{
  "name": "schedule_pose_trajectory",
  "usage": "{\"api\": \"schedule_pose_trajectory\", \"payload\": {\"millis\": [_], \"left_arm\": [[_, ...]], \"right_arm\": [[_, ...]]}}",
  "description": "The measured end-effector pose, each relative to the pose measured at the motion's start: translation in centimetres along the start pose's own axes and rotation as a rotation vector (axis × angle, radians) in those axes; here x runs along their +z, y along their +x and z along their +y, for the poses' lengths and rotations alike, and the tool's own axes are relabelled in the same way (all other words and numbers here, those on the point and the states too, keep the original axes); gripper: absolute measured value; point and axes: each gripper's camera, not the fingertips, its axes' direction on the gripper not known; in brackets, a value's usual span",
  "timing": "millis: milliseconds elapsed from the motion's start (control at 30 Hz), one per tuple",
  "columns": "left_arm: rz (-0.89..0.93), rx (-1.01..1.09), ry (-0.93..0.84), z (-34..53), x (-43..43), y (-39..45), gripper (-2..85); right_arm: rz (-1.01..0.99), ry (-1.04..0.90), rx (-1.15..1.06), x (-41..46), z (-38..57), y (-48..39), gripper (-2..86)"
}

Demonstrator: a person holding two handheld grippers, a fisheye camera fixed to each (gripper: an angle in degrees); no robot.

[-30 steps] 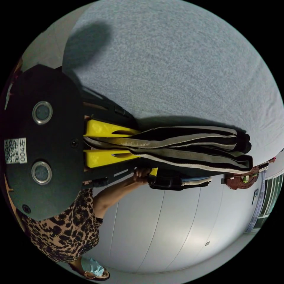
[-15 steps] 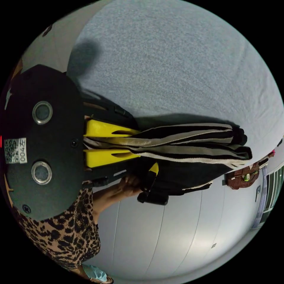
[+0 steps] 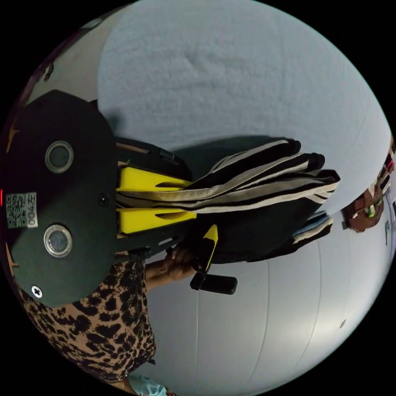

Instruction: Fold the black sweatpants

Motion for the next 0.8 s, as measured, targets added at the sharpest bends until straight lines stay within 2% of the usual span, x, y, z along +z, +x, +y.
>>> {"api": "schedule_pose_trajectory", "payload": {"millis": [133, 300, 400, 500, 533, 567, 667, 800], "left_arm": [[0.004, 0.122, -0.057, -2.4, 4.1, 5.3, 7.4], [0.038, 0.241, -0.045, -4.9, 7.4, 12.2, 7.5], [0.06, 0.157, -0.041, -5.6, 10.0, 13.1, 7.7], [-0.013, -0.017, -0.087, -5.5, 12.7, 9.9, 8.1], [-0.036, -0.108, -0.084, -4.9, 12.6, 8.4, 8.1], [0.02, -0.132, -0.038, -3.9, 11.7, 7.8, 7.8], [0.01, -0.118, 0.063, -1.5, 8.6, 8.6, 6.3], [-0.035, -0.089, 0.178, 1.9, 4.4, 10.4, 4.0]], "right_arm": [[0.046, 0.083, 0.049, -2.8, 3.5, 1.5, 6.9], [0.126, 0.194, 0.043, -7.8, 6.2, 1.7, 7.0], [0.168, 0.208, 0.111, -8.9, 7.3, 3.2, 8.3], [0.25, 0.125, 0.335, -5.9, 8.4, 9.3, 13.3], [0.272, 0.152, 0.425, -5.2, 9.7, 11.1, 13.5], [0.297, 0.216, 0.464, -5.2, 11.3, 11.5, 13.6], [0.368, 0.358, 0.375, -5.0, 14.1, 9.0, 12.7], [0.39, 0.354, 0.19, -0.7, 13.7, 5.5, 11.0]]}}
